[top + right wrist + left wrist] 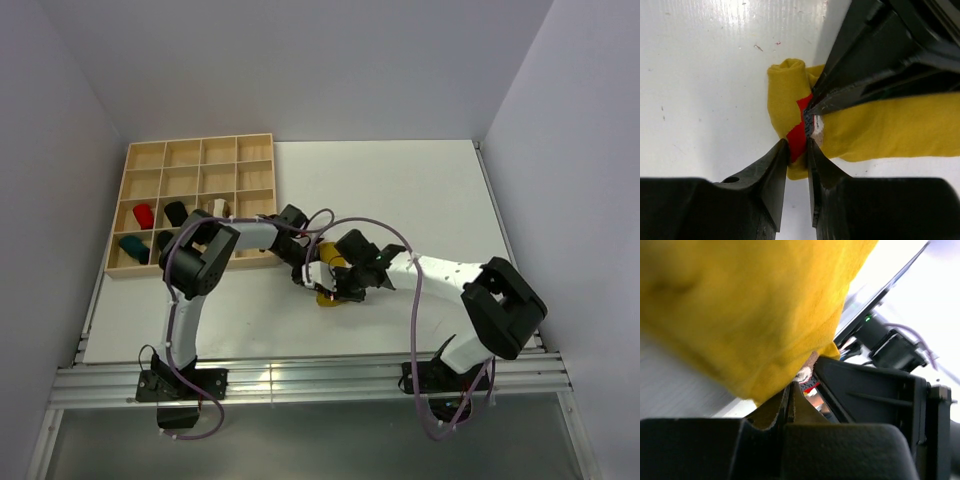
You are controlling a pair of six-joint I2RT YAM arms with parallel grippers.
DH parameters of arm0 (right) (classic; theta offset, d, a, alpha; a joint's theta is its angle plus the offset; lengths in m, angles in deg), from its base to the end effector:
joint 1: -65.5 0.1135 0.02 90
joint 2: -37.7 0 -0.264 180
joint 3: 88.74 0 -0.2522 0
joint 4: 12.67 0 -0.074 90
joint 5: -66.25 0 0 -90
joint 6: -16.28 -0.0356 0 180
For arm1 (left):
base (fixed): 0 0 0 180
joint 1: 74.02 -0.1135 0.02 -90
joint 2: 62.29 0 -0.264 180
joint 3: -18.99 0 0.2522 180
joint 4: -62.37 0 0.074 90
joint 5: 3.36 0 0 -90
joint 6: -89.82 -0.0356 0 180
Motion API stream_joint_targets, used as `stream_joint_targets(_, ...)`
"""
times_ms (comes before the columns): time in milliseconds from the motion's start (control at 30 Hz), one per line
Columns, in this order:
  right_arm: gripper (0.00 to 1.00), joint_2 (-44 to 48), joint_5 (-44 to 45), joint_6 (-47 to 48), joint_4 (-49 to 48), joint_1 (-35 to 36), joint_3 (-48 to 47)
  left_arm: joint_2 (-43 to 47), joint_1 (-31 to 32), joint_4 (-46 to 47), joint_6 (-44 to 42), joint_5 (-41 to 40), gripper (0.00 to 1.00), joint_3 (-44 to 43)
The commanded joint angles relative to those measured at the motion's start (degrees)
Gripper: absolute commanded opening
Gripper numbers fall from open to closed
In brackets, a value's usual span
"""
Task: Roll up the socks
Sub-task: Roll the sock at the center of the board.
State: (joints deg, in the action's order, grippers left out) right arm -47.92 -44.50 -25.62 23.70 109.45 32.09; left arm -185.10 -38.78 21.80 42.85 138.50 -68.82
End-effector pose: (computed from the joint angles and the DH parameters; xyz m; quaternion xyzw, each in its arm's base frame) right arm 0.1890 0.1997 0.1690 -0.7174 0.6334 0.1666 0.2373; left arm 0.3053 -0.2500 0.0978 0.0058 -0.8939 0.4078 0.1862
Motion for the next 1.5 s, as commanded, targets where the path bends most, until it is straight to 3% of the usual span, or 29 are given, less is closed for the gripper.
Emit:
stream_joint_targets(0,0.28,-1.47,-5.17,-1.95,5.16,-3.59,-2.22,2.83,-1.32,10.09,10.91,-4.04,0.01,5.21)
stream_joint_targets(300,0.28,-11.48,-14.75,3.49,20.53,-12.64,-13.02,7.66,-1.49,22.83,16.91,-10.00,0.05,11.46)
stream_joint_targets(633,0.28,-27.30,-22.14,10.52,37.14,-17.92,-26.83,15.13,-1.14,43.66,24.47,-17.49,0.06,21.91)
stream_joint_targets(733,0.28,-31.25,-23.10,12.54,43.02,-18.89,-30.96,16.80,-0.44,45.52,23.69,-20.03,0.05,23.67)
stream_joint_targets(967,0.28,-35.40,-23.89,12.90,46.20,-19.60,-35.45,23.04,0.70,49.12,16.49,-29.52,0.08,27.28)
stream_joint_targets(1167,0.29,-38.12,-24.86,14.31,50.24,-19.77,-37.38,29.28,1.58,49.39,2.89,-39.63,0.27,29.83)
stream_joint_targets(1467,0.28,-40.76,-25.04,14.13,53.50,-20.83,-39.84,35.09,9.30,54.75,-15.33,-42.45,0.35,34.75)
